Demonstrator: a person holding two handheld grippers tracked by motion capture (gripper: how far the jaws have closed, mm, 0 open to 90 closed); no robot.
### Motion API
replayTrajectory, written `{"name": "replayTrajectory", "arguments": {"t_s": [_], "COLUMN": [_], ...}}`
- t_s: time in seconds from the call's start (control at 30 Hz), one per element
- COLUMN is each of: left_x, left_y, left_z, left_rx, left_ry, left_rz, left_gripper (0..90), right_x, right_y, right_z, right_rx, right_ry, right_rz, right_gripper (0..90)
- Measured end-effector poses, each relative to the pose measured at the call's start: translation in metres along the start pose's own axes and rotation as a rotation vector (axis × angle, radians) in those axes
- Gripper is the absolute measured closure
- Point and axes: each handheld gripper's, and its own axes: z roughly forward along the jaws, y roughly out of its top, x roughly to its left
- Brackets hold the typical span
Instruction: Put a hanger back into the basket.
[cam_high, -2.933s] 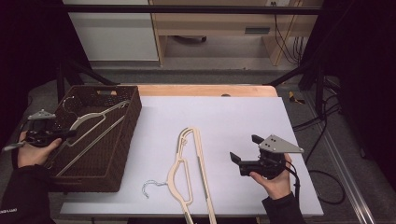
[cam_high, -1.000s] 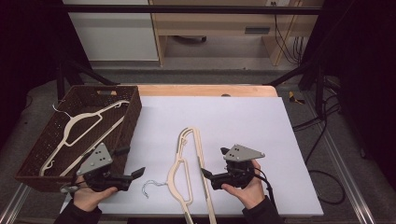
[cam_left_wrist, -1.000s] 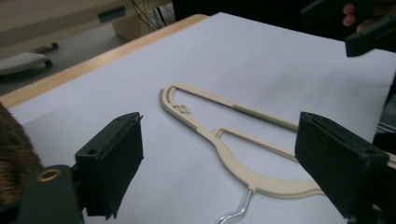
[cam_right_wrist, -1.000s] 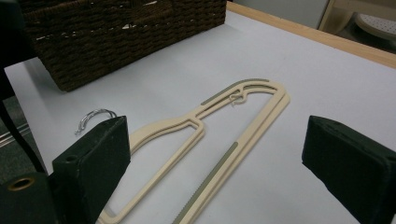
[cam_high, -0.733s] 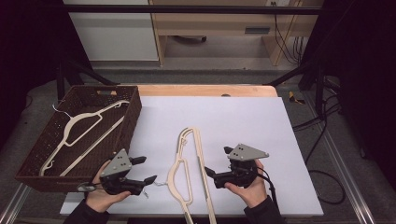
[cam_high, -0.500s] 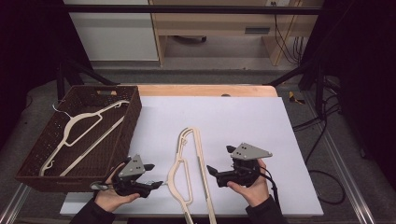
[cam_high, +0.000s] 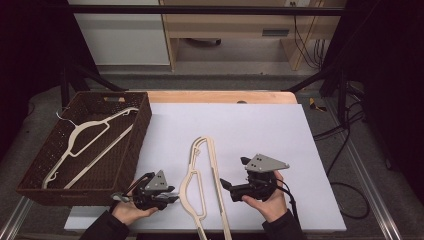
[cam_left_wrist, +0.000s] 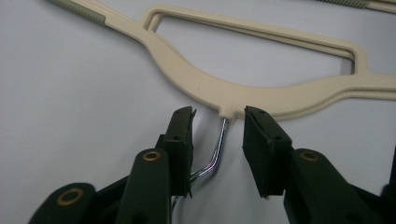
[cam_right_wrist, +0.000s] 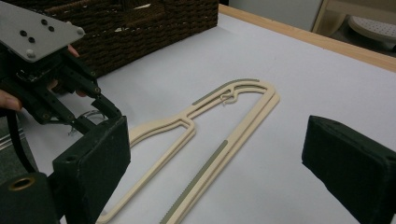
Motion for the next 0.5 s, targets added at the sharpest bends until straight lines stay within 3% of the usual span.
{"name": "replayTrajectory", "arguments": {"t_s": [0.23,0.5], "left_x": [0.0034,0.0073], "left_y": [-0.0015,-0.0026], "left_z": [0.0066,0.0077], "left_rx": [0.03,0.021], "left_ry": [-0.019,-0.063], "left_rz": [0.011,0.019], "left_gripper": [73.3,83.3], "right_x": [0.0003,0.0009], "right_y": [-0.0001,-0.001], "right_z": [0.0006,0.0027], "right_rx": [0.0,0.008], "right_ry": [0.002,0.01], "right_rz": [0.001,0.0], "right_gripper": [8.3,8.4]}}
